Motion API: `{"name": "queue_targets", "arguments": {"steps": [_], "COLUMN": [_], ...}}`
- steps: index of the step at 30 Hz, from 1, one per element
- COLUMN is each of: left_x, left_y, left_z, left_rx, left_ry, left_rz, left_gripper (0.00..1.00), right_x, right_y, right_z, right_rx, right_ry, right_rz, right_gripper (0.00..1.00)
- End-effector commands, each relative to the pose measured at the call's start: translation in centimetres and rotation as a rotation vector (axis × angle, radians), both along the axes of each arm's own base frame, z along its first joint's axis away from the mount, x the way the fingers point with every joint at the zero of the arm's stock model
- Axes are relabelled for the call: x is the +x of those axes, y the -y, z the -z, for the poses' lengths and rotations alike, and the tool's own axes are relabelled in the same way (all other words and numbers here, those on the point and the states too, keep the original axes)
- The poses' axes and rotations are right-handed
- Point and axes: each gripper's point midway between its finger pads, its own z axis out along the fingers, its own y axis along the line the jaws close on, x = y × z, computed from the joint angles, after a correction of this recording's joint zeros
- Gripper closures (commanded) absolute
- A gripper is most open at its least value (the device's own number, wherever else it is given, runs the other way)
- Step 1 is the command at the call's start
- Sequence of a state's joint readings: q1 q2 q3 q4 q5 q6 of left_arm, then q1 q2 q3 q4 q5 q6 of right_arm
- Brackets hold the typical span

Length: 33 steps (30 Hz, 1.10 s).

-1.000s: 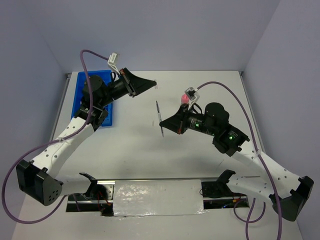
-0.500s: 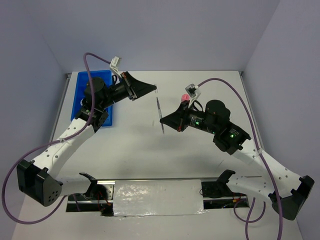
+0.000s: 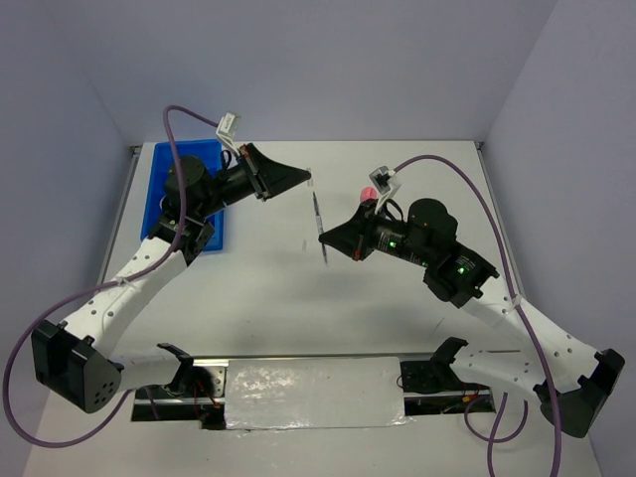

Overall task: Sort the stationery into containers
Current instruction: Close the pen cap on the pen.

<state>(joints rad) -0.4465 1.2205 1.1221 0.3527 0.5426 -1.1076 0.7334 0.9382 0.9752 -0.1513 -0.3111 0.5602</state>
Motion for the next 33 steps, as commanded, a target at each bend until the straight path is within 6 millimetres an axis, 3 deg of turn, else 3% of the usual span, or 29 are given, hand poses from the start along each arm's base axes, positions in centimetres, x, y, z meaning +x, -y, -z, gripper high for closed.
{"name": "queue_targets", "arguments": {"steps": [1,33], "left_x": [-1.5,-1.2], "left_y": [-0.5,0.0], "left_z": [-2.4,-1.3], "left_rx": [-0.043,-0.026], "left_ry": [0.085,0.09], "left_rz": [0.023,0.046], "left_gripper": [1.0,1.0], "right_x": [-0.1,0.3], "right_y": [0.1,-0.7], "right_z": [-2.2,-3.0], "right_rx": [0.03,0.04], "right_ry": [0.045,0.047], "right_rz": [0.002,-0.016], "right_gripper": [1.0,1.0]}}
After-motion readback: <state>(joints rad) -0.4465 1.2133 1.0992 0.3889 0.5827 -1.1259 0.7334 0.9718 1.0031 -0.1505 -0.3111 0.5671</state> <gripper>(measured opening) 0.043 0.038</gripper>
